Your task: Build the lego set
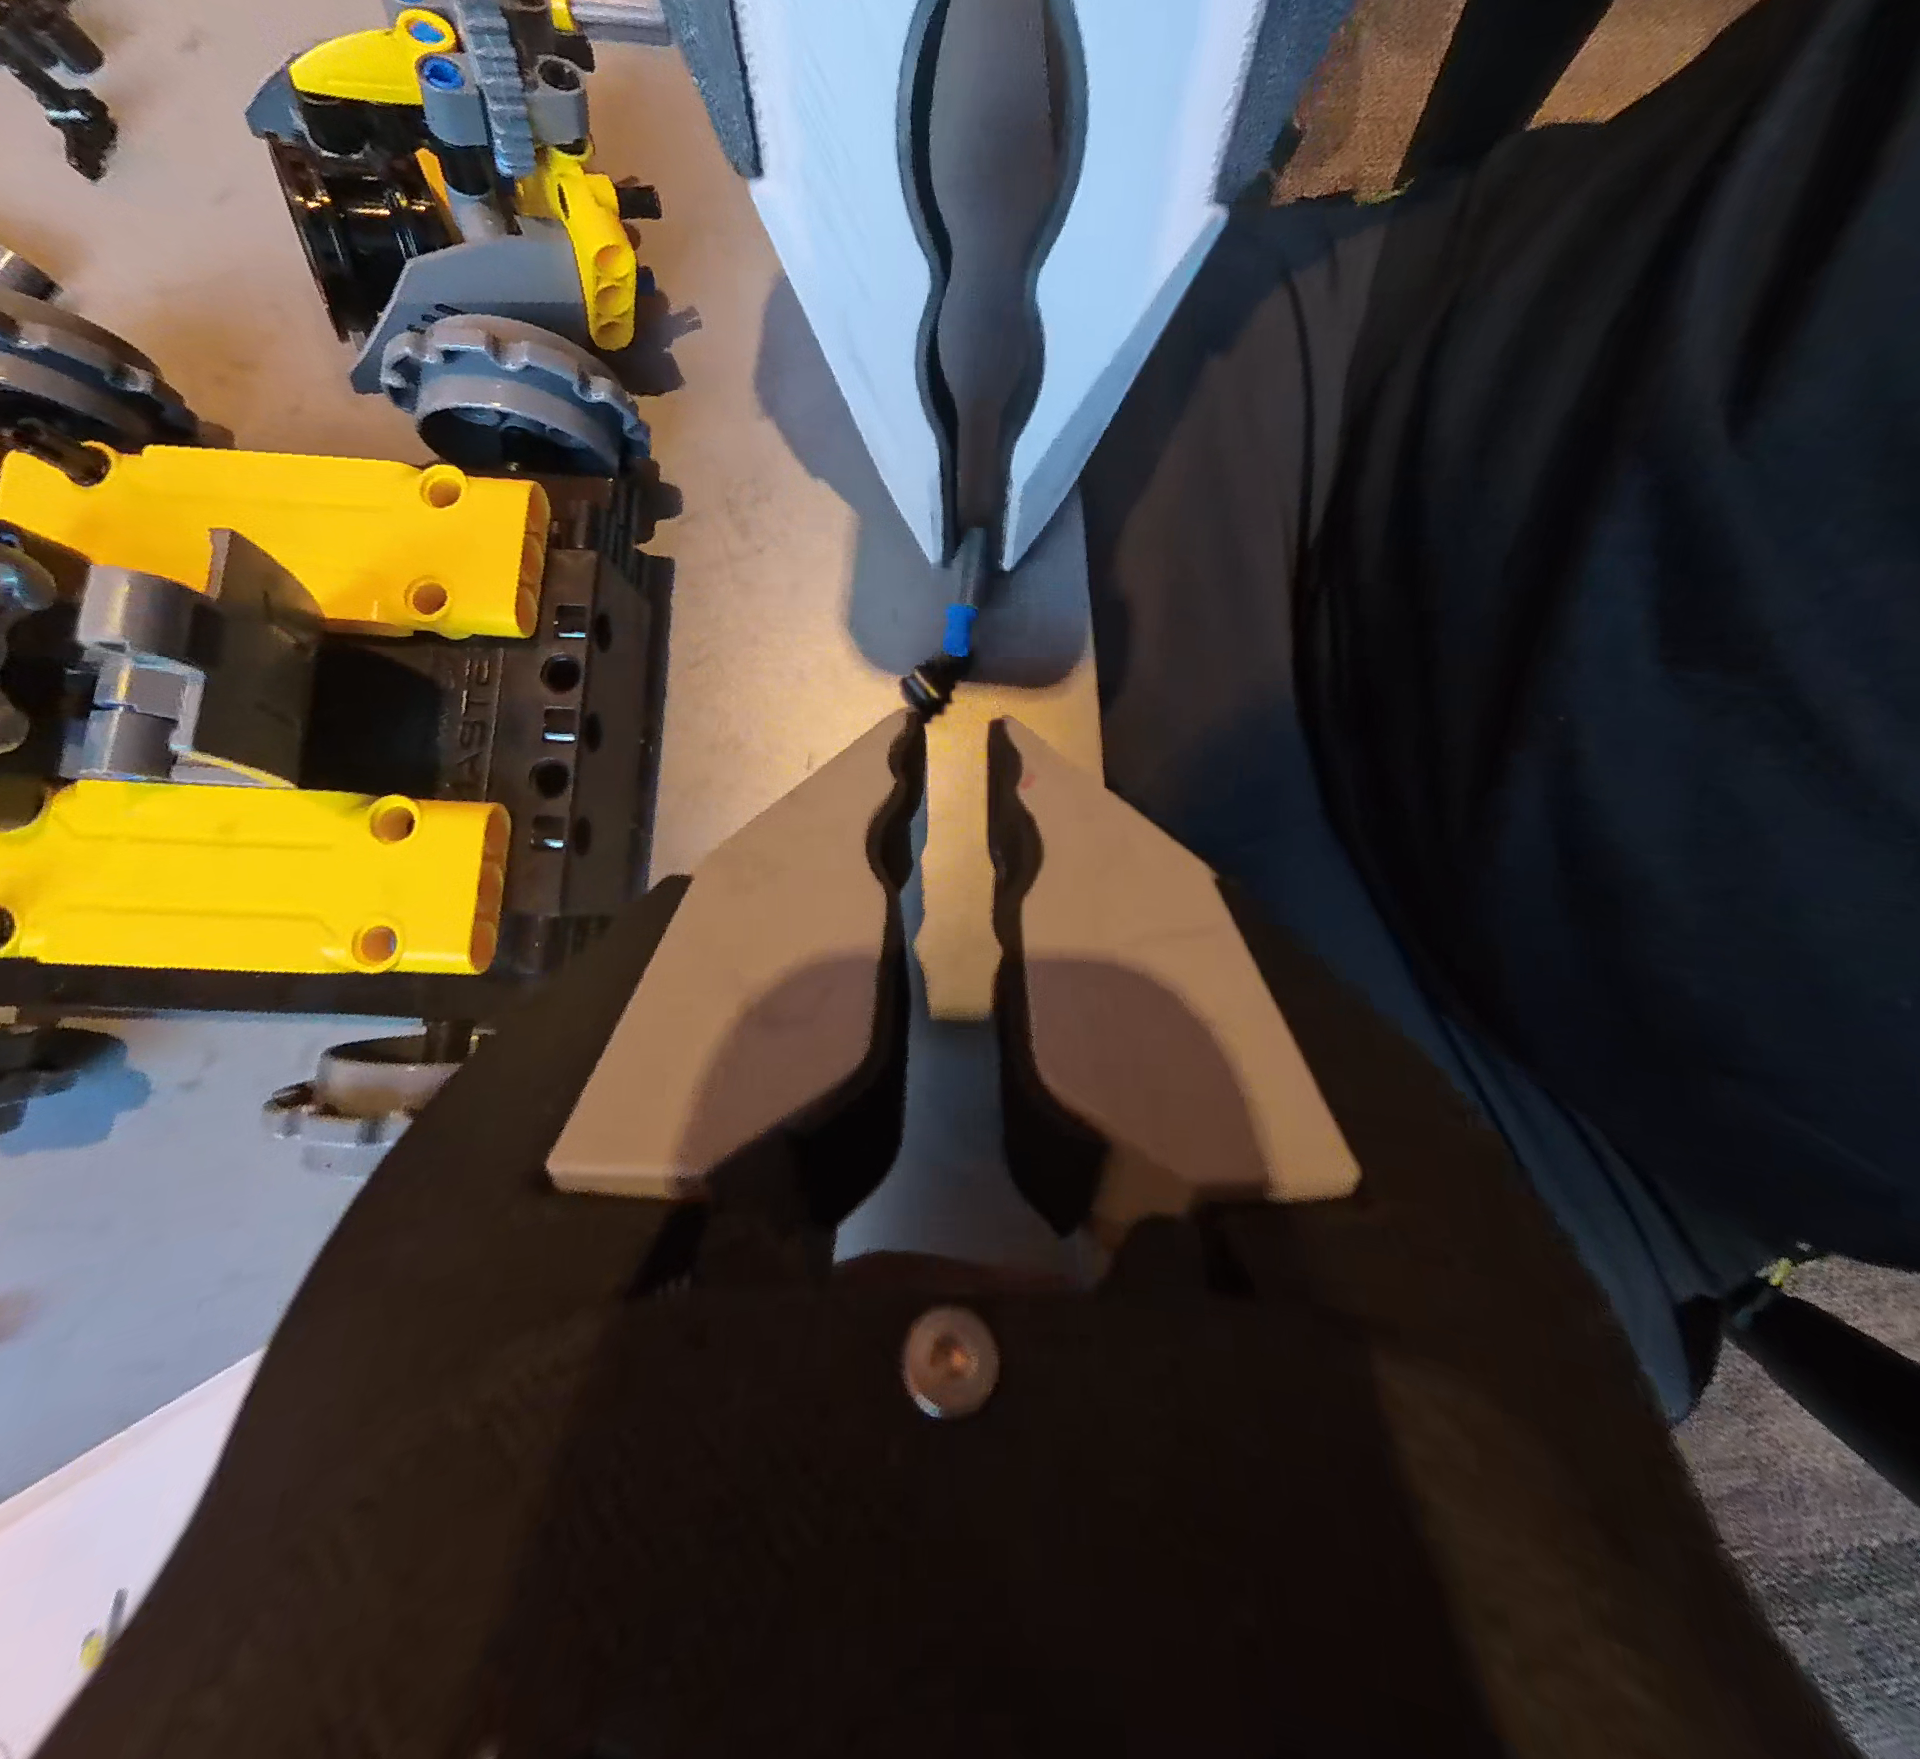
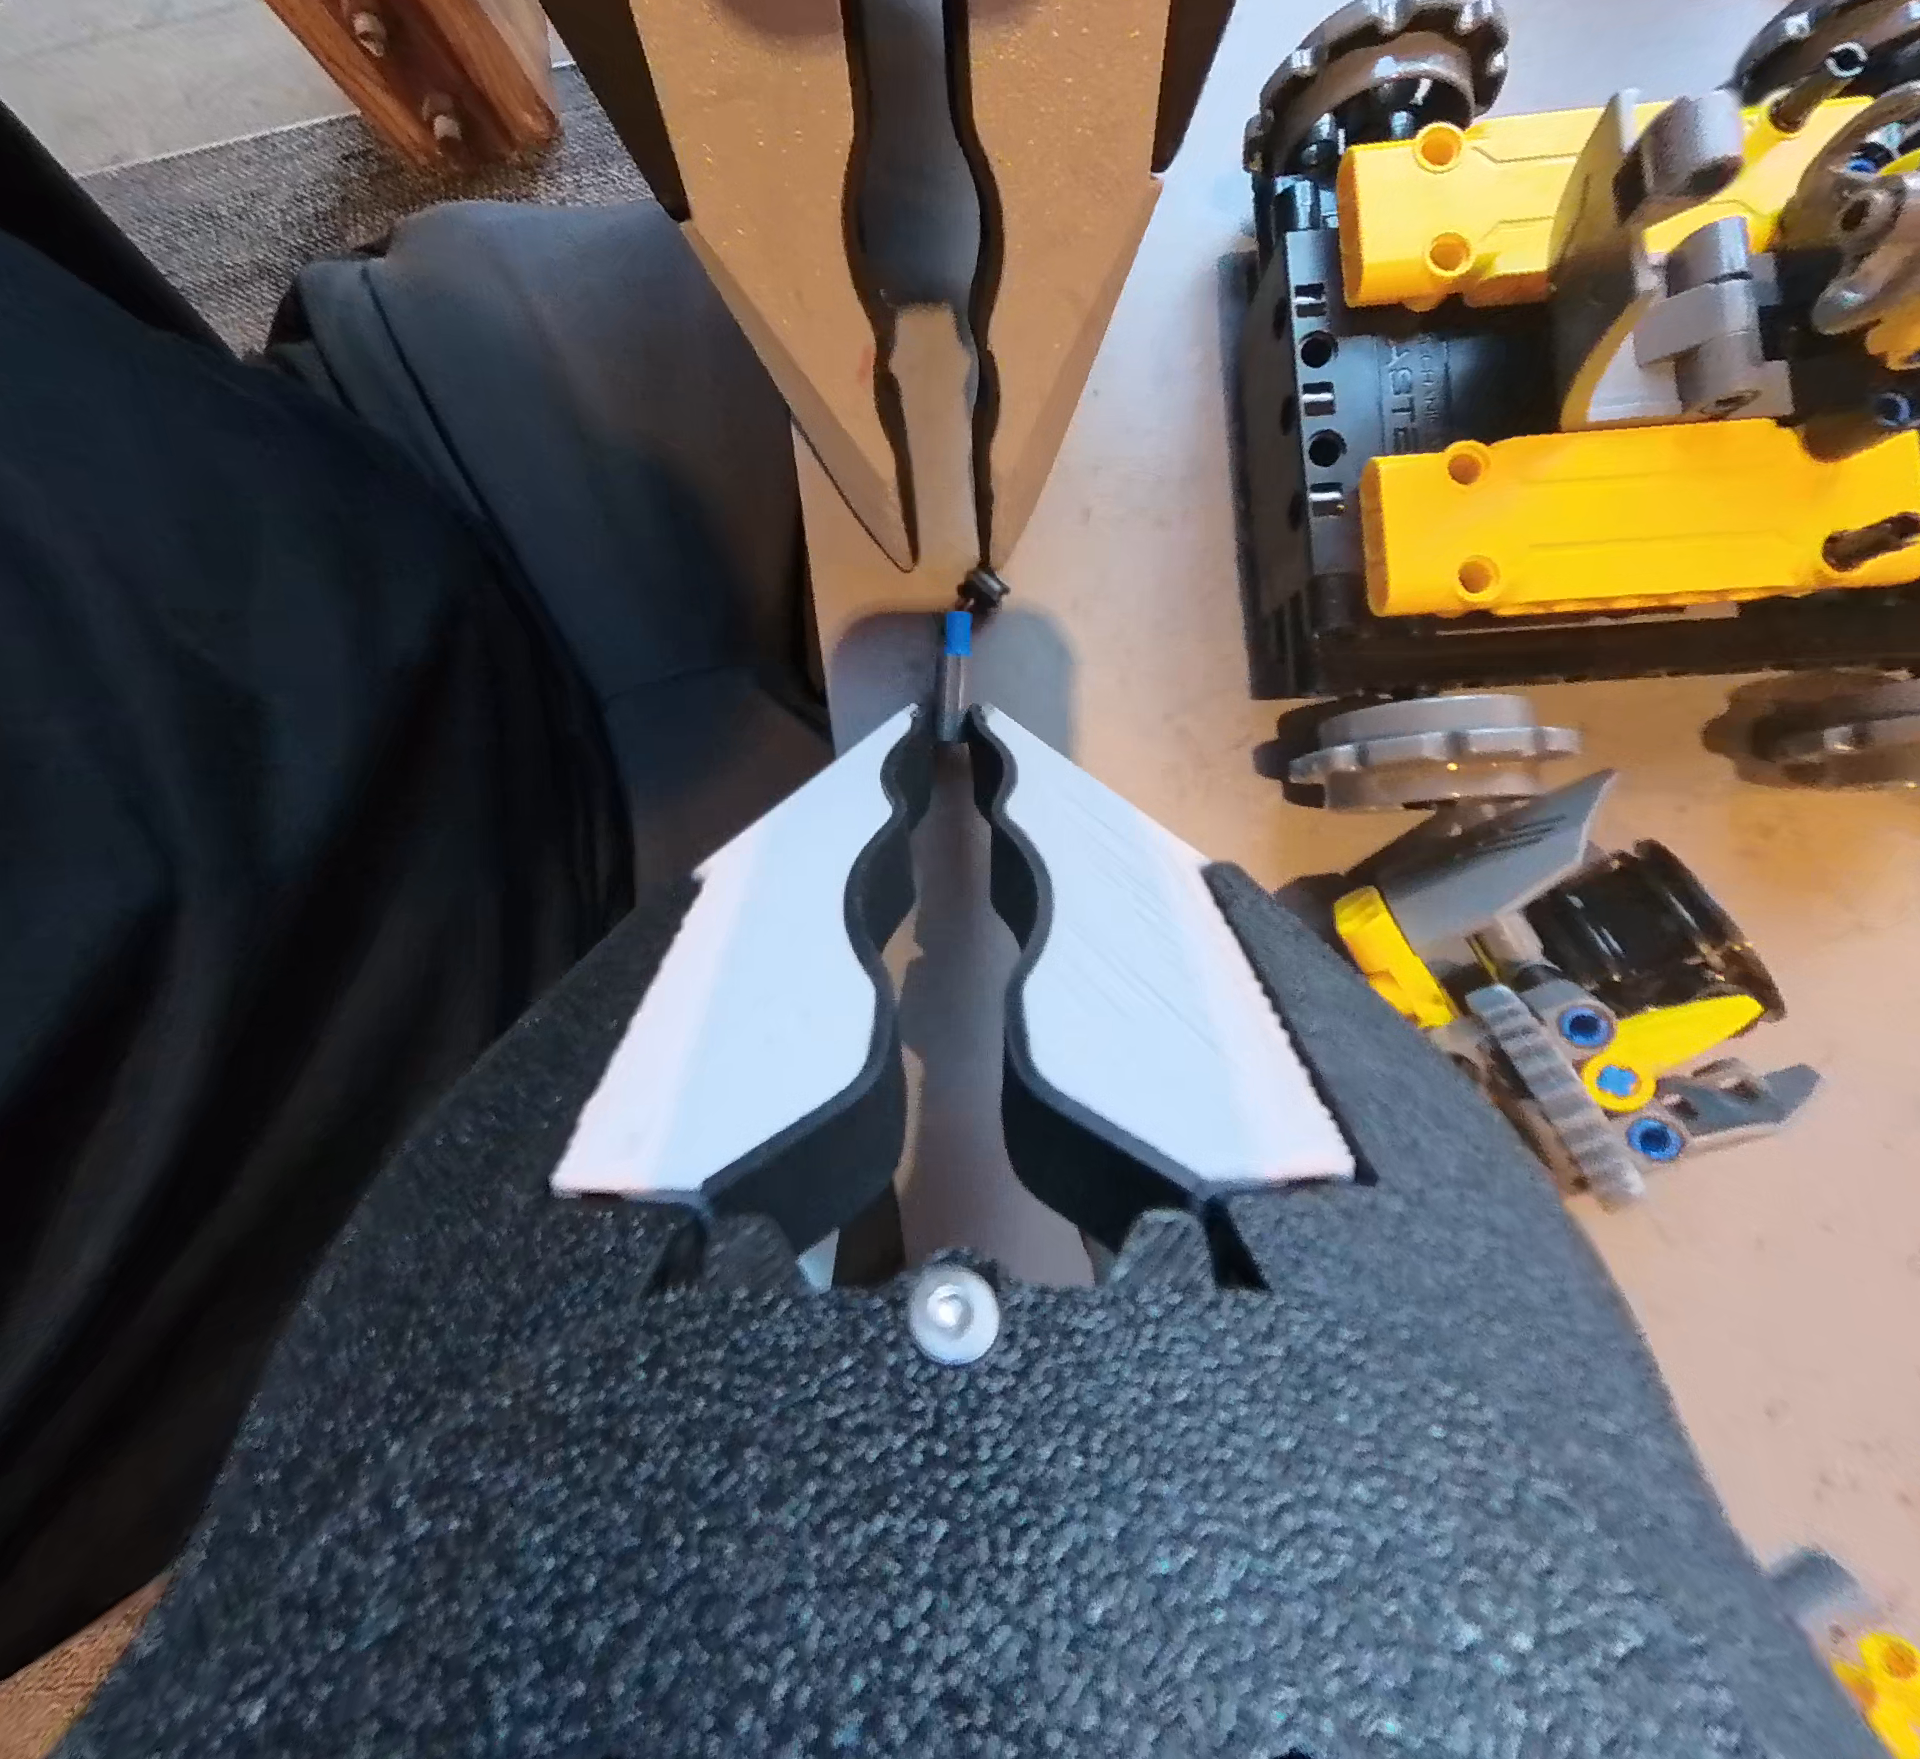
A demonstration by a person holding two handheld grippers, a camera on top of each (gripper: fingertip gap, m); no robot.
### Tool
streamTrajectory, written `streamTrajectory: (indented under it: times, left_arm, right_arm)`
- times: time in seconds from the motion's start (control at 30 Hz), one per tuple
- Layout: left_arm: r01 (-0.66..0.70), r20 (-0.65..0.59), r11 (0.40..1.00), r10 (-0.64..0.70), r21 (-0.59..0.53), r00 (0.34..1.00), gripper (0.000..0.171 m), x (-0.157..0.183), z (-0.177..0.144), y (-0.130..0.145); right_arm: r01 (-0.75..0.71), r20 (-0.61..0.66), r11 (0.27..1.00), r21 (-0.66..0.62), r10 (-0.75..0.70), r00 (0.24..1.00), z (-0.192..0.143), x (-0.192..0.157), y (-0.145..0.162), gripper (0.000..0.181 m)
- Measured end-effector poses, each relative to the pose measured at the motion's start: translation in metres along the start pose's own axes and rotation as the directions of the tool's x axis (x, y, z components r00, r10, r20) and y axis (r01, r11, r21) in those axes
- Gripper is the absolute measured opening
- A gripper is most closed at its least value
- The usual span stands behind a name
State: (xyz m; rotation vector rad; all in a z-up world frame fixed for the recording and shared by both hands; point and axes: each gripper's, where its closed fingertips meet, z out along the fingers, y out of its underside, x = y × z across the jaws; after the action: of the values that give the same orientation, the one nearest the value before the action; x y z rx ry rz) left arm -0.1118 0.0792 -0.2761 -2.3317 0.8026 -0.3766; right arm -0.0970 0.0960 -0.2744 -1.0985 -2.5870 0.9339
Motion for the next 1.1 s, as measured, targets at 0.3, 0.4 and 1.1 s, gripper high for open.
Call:
streamTrajectory:
  times: [0.3,0.4,1.1]
  left_arm:
    - [0.190,0.077,0.981,-0.192,0.031,0.978,0.012,-0.010,-0.005,-0.005]
    - [0.250,0.146,0.965,-0.259,0.082,0.955,0.017,-0.009,-0.015,-0.005]
    - [0.088,0.090,0.995,-0.091,0.040,0.992,0.022,-0.003,0.001,-0.001]
  right_arm:
    - [-0.020,-0.012,1.000,-0.009,0.020,1.000,-0.001,0.007,0.006,0.006]
    - [-0.025,-0.005,1.000,-0.003,0.025,1.000,0.001,0.006,0.004,0.006]
    - [-0.001,0.029,0.999,-0.038,0.002,1.000,0.005,0.002,-0.001,0.006]
